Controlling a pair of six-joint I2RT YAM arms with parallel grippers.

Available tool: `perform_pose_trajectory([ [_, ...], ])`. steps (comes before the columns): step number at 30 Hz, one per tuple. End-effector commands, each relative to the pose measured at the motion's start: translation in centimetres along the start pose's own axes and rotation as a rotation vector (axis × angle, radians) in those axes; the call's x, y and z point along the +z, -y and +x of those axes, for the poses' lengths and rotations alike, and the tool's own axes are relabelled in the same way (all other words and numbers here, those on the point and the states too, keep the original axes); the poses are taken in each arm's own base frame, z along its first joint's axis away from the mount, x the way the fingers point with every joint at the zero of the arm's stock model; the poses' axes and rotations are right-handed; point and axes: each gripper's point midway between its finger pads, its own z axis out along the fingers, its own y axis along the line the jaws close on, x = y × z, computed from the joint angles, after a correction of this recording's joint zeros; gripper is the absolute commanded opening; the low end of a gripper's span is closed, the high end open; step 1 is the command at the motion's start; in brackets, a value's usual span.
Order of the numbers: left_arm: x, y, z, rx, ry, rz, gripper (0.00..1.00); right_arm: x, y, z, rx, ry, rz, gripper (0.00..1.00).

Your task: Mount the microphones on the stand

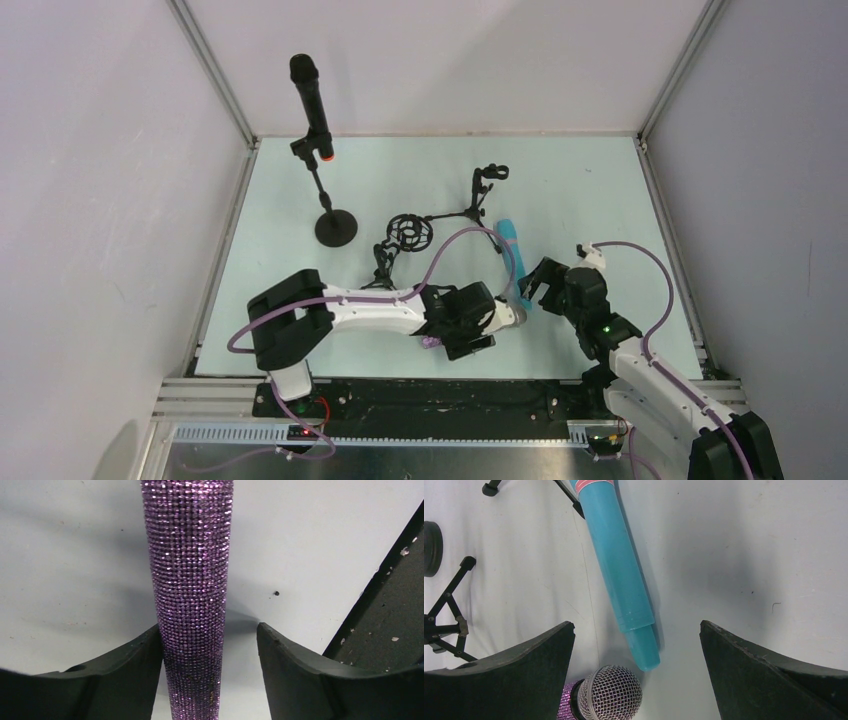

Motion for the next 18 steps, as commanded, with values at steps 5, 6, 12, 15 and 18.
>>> perform_pose_trajectory([
  [5,0.06,-0.77,2.25,-0.023,-0.044,-0.026,0.47,0.28,-0.68,-0.62,0.004,0.018,-0.027,1.00],
  [6,0.08,-0.73,2.32,-0.025,-0.050,-0.025,0.42,0.29,-0.71,-0.60,0.006,0.016,-0.028,1.00],
  [12,0.27,-0.90,2.74,-0.034,-0.087,-0.036,0.25,0.17,-0.83,-0.77,0.003,0.022,-0.035,1.00],
  [15,0.22,-1.00,2.76,-0.043,-0.105,-0.042,0.13,-0.03,-0.95,-1.10,0.003,0.036,-0.042,1.00],
  [18,0.01,-1.06,1.97,-0.062,-0.098,-0.046,0.01,-0.17,-1.07,-1.48,0.000,0.050,-0.047,1.00],
])
